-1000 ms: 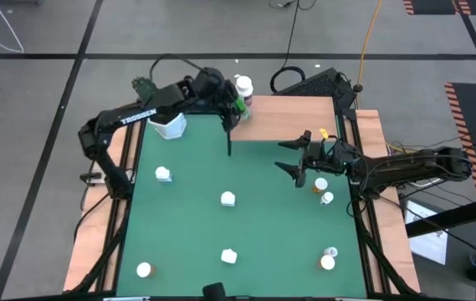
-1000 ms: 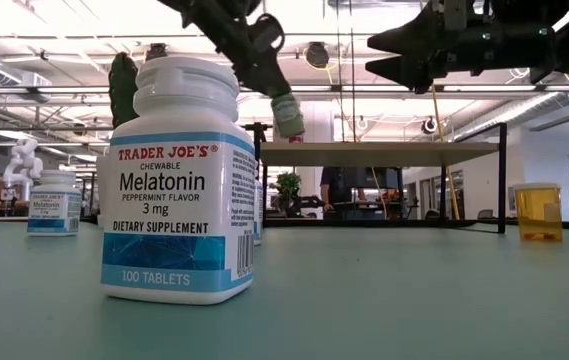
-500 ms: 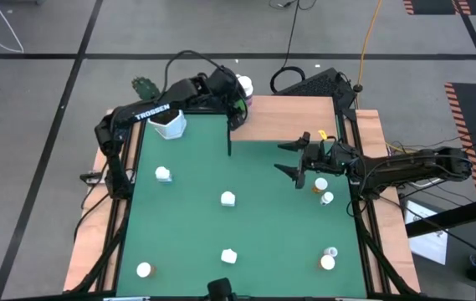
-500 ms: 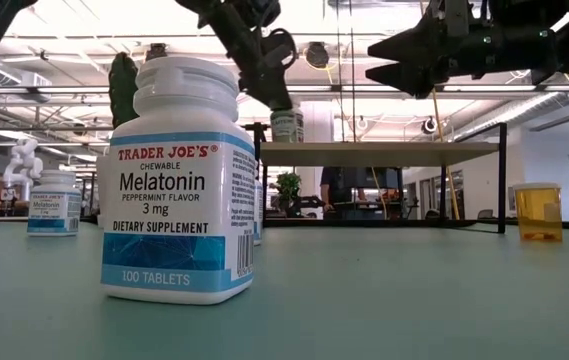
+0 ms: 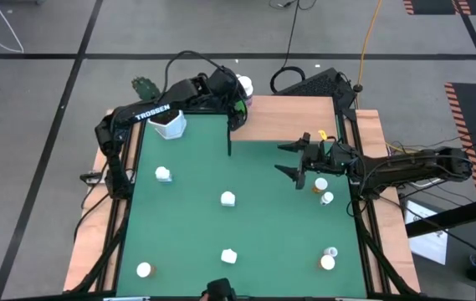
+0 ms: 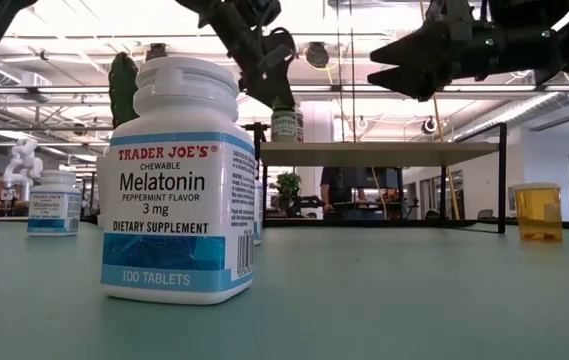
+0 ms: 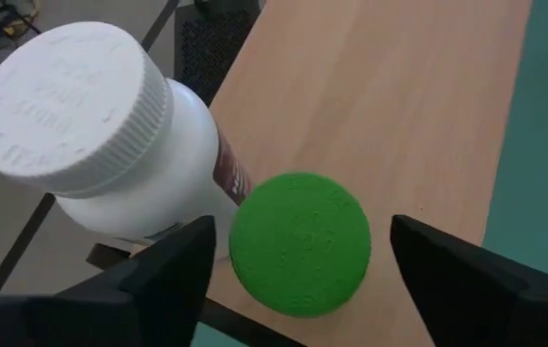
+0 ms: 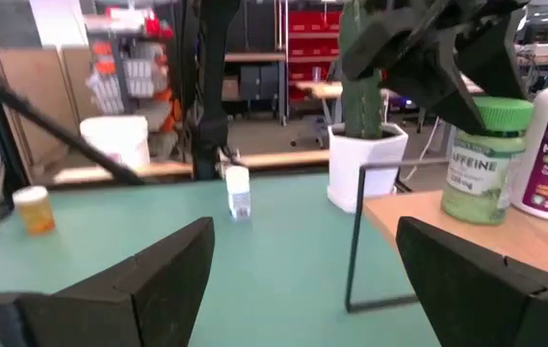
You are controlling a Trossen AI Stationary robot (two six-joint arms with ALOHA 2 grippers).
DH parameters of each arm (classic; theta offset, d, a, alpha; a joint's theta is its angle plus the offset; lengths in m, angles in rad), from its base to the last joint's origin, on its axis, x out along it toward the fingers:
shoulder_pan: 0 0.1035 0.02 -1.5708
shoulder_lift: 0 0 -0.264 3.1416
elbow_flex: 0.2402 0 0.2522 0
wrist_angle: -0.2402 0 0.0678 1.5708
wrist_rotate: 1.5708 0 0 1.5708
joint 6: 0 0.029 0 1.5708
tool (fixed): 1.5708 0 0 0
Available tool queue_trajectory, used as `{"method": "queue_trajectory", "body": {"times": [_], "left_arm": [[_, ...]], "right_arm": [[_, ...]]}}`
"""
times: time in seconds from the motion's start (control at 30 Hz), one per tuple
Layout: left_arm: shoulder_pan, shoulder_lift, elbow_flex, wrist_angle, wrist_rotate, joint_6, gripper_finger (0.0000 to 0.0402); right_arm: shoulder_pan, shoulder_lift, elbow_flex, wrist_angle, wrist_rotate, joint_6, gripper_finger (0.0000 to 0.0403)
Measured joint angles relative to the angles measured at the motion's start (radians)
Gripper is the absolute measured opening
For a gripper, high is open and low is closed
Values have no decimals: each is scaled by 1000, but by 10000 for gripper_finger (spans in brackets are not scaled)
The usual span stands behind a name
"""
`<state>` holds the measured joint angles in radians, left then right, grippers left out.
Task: Pick and place medicine bottles onto shelf by color
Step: Put the middle blue pill bottle on the shelf
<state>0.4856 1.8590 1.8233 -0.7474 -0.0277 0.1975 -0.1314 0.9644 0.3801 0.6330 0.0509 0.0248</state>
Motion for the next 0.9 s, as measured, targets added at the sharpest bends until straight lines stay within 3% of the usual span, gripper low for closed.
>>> {"method": "queue_trajectory", "body": {"times": [0.27,0.5,0.67,0.9], "left_arm": [[-26,-129,0,-18,-34,-22,337],[-146,-237,-51,-51,-24,2,312],[-278,-300,-229,-21,-23,-16,286],[-428,-411,-514,101,-26,-100,258]], "right_arm": [[17,-195,154,-624,6,-4,318],[106,-211,214,-915,7,98,318],[204,-152,212,-902,23,144,318],[285,-21,170,-680,113,85,318]]}}
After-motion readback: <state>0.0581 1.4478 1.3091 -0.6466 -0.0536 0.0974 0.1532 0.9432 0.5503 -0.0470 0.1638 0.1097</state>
